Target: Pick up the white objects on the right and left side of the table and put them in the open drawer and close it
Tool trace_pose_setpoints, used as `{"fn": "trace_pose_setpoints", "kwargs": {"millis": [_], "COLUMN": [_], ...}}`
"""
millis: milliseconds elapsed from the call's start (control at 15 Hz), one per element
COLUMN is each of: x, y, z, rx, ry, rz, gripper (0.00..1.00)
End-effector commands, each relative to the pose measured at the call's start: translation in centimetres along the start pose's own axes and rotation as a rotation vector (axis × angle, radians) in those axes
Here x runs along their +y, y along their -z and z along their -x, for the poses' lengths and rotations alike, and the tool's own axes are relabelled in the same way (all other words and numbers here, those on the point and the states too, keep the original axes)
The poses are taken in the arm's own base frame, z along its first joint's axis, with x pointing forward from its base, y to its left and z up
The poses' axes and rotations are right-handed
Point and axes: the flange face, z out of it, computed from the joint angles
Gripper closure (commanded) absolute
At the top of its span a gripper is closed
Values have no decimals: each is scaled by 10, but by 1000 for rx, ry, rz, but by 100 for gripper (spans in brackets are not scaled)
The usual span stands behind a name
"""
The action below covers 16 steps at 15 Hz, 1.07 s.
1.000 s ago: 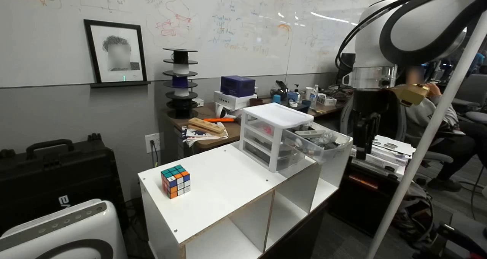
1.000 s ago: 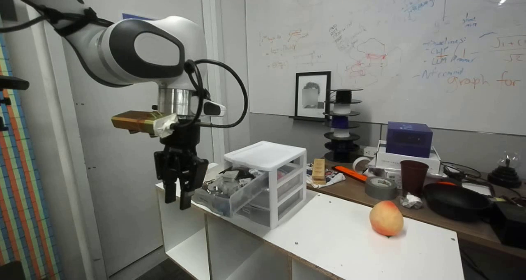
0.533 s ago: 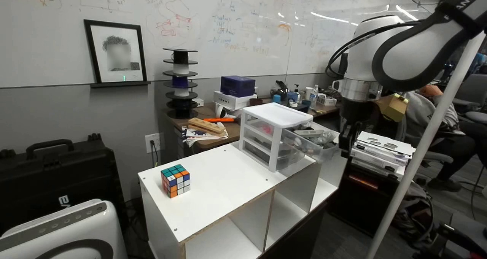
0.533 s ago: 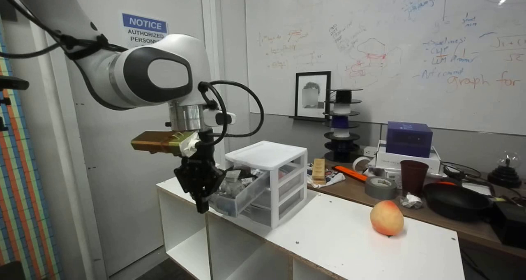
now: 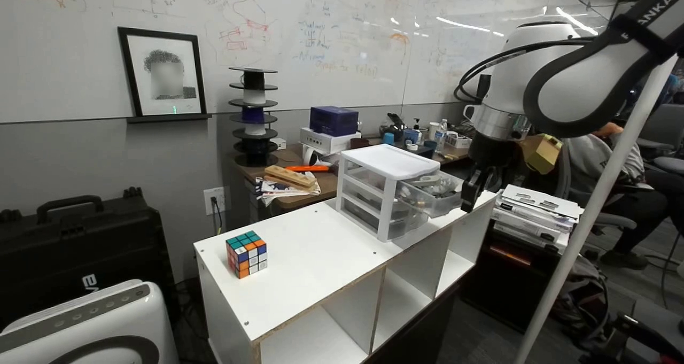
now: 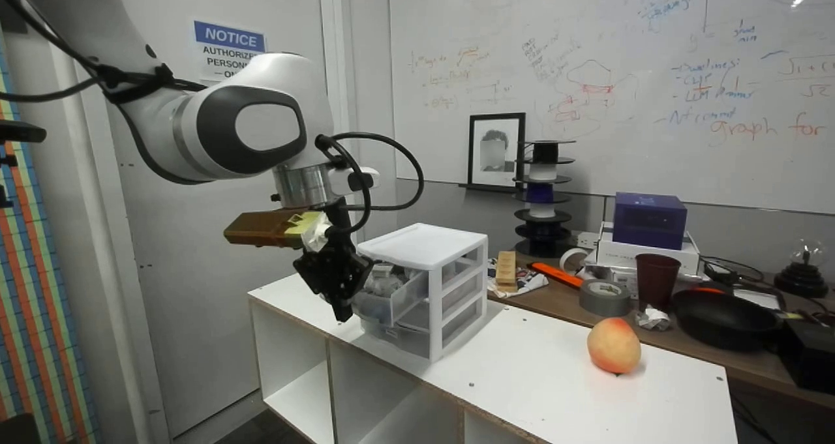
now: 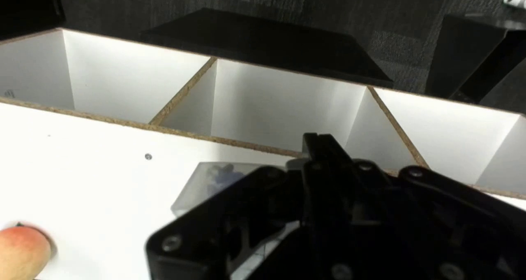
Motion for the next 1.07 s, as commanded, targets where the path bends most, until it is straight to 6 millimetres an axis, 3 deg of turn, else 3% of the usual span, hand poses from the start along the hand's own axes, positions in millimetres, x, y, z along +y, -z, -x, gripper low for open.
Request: {"fn": "trace_pose_setpoints", "kwargs": {"millis": [0,400,1000], "x": [8,21,19], "y": [-5,-12,-19], "z": [-16,-22,-22], "rx": [122,240,264], "ry": [-6,-61,-102], "rz": [21,52,46], "gripper": [93,93,92]}}
